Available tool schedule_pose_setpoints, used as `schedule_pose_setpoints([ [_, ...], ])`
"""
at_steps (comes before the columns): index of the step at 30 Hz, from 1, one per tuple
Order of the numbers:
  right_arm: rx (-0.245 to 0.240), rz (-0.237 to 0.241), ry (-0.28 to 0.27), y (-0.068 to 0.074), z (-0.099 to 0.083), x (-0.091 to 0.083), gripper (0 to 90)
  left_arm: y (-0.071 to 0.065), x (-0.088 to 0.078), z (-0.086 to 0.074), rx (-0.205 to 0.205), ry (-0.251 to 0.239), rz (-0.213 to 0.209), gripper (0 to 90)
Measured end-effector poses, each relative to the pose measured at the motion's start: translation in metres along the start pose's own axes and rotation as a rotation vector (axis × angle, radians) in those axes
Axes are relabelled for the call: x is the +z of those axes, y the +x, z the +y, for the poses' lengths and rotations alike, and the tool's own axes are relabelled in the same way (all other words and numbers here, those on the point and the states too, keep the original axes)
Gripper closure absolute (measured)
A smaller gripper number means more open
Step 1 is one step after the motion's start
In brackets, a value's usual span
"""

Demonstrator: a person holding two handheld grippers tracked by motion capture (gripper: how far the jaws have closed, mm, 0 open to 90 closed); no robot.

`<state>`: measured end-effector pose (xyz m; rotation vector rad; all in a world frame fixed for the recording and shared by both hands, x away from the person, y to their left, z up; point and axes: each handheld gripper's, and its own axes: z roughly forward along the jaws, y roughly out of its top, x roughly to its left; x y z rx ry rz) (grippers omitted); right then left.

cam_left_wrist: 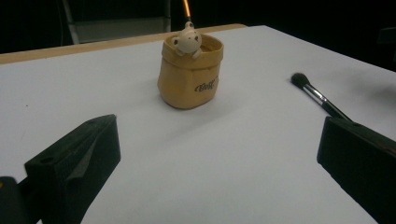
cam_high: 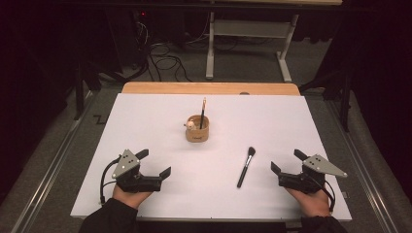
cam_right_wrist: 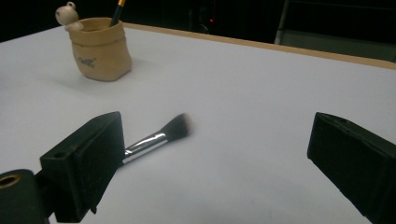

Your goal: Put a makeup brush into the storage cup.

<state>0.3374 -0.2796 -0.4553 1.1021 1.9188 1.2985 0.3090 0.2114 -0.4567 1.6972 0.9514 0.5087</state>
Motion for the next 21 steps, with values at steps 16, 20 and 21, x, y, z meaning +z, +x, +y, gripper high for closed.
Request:
schedule_pose_setpoints([
  [16,-0.002,-0.088,0.227,-0.005,-0.001,0.021,4.7,0.003,0.005,-0.002,0.013,0.018,-0.035,0.2],
  [20,-0.022,-0.091,0.310,-0.005,0.006,0.027,4.7,0.002,0.004,-0.001,0.016,0.012,-0.033,0.4],
  [21,-0.022,-0.089,0.348,-0.005,0.009,0.029,4.7,0.001,0.004,-0.001,0.019,0.013,-0.033,0.4],
])
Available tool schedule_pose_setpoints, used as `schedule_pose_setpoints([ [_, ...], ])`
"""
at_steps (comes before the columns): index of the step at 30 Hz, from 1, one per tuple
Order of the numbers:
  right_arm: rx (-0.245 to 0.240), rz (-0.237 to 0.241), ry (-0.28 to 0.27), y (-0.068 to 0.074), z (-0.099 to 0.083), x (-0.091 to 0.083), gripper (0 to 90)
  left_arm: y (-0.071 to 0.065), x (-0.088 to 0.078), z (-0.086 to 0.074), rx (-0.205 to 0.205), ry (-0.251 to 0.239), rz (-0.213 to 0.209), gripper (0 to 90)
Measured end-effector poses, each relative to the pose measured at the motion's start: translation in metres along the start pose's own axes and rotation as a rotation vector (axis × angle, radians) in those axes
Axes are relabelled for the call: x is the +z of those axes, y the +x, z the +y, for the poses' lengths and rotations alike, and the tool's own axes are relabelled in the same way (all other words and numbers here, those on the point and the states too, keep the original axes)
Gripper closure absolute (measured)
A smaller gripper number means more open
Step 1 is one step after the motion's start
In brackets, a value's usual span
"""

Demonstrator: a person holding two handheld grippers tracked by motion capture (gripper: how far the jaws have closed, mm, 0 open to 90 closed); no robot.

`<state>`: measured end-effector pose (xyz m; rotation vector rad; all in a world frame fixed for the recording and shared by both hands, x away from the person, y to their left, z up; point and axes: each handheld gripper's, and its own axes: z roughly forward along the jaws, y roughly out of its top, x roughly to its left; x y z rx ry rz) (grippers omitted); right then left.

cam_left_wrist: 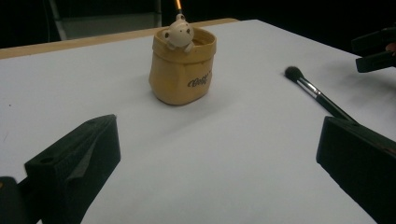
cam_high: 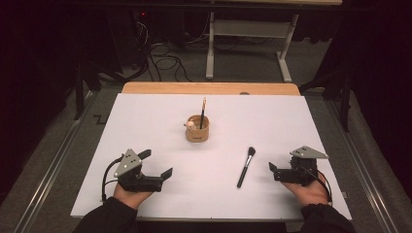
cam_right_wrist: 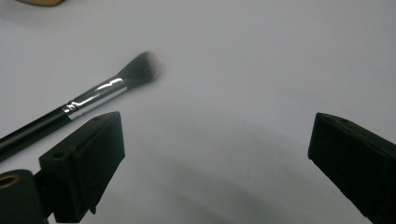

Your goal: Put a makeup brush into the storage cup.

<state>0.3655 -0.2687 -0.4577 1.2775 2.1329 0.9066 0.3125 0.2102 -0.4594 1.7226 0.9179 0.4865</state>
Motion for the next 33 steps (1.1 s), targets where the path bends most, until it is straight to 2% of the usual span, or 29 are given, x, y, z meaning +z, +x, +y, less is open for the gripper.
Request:
schedule_pose_setpoints([
  [1,0.000,0.000,0.000,0.000,0.000,0.000,4.7,0.000,0.000,0.000,0.002,0.001,0.000,0.4],
  [10,-0.041,0.034,0.173,0.010,0.008,0.001,5.5,-0.001,0.001,0.001,0.006,-0.003,-0.010,0.5],
  [14,-0.051,0.058,0.232,0.015,0.010,0.001,5.5,-0.001,0.001,0.001,0.006,-0.002,-0.013,0.5],
  [24,-0.093,0.087,0.372,0.020,0.018,0.002,5.6,0.001,0.001,0.001,-0.003,-0.001,-0.015,0.5],
  [30,-0.093,0.109,0.446,0.024,0.020,0.003,5.6,0.001,0.001,0.000,-0.008,-0.001,-0.016,0.5],
  [33,-0.109,0.112,0.482,0.026,0.020,0.003,5.6,0.001,0.001,0.000,-0.007,-0.001,-0.018,0.5],
])
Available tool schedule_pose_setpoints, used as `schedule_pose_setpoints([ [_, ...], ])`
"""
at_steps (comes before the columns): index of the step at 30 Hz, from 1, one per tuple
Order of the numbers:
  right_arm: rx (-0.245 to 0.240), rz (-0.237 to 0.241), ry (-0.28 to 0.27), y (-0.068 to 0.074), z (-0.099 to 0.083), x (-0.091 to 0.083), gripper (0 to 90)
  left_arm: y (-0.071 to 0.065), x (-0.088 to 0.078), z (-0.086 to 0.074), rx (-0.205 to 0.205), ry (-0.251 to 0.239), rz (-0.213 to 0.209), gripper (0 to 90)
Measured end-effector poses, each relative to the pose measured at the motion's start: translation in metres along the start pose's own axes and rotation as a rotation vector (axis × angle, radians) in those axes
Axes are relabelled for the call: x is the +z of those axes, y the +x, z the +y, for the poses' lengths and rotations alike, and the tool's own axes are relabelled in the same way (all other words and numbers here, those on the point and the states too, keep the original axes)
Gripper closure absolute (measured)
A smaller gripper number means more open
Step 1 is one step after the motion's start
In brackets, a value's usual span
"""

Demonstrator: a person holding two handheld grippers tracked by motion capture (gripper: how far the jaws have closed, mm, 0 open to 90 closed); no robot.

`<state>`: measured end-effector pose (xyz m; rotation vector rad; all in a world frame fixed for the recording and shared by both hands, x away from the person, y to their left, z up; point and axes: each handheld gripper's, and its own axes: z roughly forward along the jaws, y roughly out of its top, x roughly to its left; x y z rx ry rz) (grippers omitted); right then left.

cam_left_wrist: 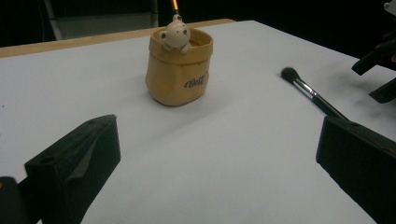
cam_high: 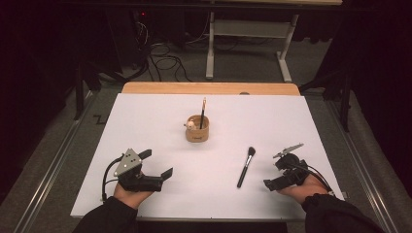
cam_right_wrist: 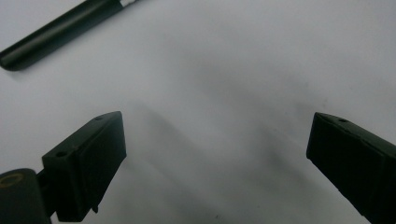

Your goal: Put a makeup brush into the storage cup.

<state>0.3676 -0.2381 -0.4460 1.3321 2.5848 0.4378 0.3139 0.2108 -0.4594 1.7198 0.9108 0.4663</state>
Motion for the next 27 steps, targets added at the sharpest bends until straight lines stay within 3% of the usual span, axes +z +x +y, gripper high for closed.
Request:
schedule_pose_setpoints([
  [7,0.016,0.016,0.080,0.001,0.001,-0.001,6.2,0.000,0.000,0.000,0.000,0.004,-0.002,0.6],
  [12,-0.027,0.013,0.118,0.006,0.007,-0.002,7.9,0.001,0.000,0.000,-0.002,0.002,-0.001,0.6],
  [19,-0.067,0.010,0.107,0.021,0.024,-0.005,8.0,0.001,0.000,0.000,-0.001,0.005,0.001,0.6],
  [25,-0.045,0.021,0.104,0.037,0.038,-0.001,6.7,0.001,0.000,0.000,-0.003,0.005,0.000,0.6],
  [26,-0.067,0.028,0.096,0.038,0.041,0.001,6.7,0.001,0.000,0.000,-0.003,0.006,-0.001,0.6],
  [27,-0.061,0.032,0.095,0.041,0.043,0.002,6.6,0.001,0.000,0.000,-0.002,0.006,-0.001,0.6],
])
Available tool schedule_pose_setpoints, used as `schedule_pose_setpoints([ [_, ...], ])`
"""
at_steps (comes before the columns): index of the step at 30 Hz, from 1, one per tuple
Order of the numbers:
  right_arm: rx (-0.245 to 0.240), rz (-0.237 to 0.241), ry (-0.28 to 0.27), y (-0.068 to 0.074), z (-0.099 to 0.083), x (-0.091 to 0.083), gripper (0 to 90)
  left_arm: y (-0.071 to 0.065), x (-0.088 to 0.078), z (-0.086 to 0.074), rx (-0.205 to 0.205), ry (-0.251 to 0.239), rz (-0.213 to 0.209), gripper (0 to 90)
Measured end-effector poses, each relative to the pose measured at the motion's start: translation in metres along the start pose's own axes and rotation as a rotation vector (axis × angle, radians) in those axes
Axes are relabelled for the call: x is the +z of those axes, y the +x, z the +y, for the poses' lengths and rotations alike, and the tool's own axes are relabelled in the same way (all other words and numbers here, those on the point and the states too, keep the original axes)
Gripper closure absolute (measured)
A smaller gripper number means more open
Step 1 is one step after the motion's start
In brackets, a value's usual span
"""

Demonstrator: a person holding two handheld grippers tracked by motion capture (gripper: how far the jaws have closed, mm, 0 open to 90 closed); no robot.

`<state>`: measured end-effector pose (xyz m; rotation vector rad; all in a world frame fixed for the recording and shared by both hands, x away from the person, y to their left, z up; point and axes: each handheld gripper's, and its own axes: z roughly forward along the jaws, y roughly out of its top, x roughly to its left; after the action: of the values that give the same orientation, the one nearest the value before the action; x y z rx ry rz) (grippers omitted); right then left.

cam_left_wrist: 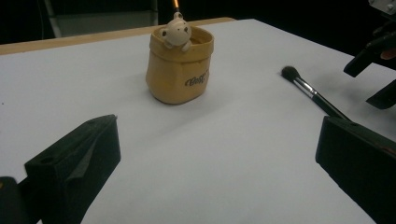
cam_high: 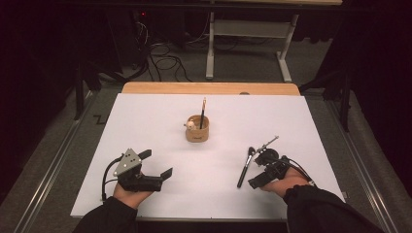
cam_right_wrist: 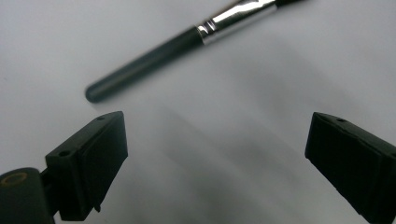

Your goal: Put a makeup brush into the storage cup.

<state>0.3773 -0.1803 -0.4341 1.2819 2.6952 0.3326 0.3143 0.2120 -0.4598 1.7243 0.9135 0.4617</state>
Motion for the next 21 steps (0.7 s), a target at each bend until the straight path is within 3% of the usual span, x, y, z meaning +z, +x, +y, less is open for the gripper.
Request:
schedule_pose_setpoints([
  [11,-0.001,0.030,-0.024,0.015,0.027,0.010,6.5,0.001,0.000,0.000,-0.005,-0.001,-0.005,0.6],
  [21,0.023,0.036,-0.002,0.013,0.036,0.021,8.9,0.001,0.000,0.000,-0.005,-0.002,-0.007,0.6],
])
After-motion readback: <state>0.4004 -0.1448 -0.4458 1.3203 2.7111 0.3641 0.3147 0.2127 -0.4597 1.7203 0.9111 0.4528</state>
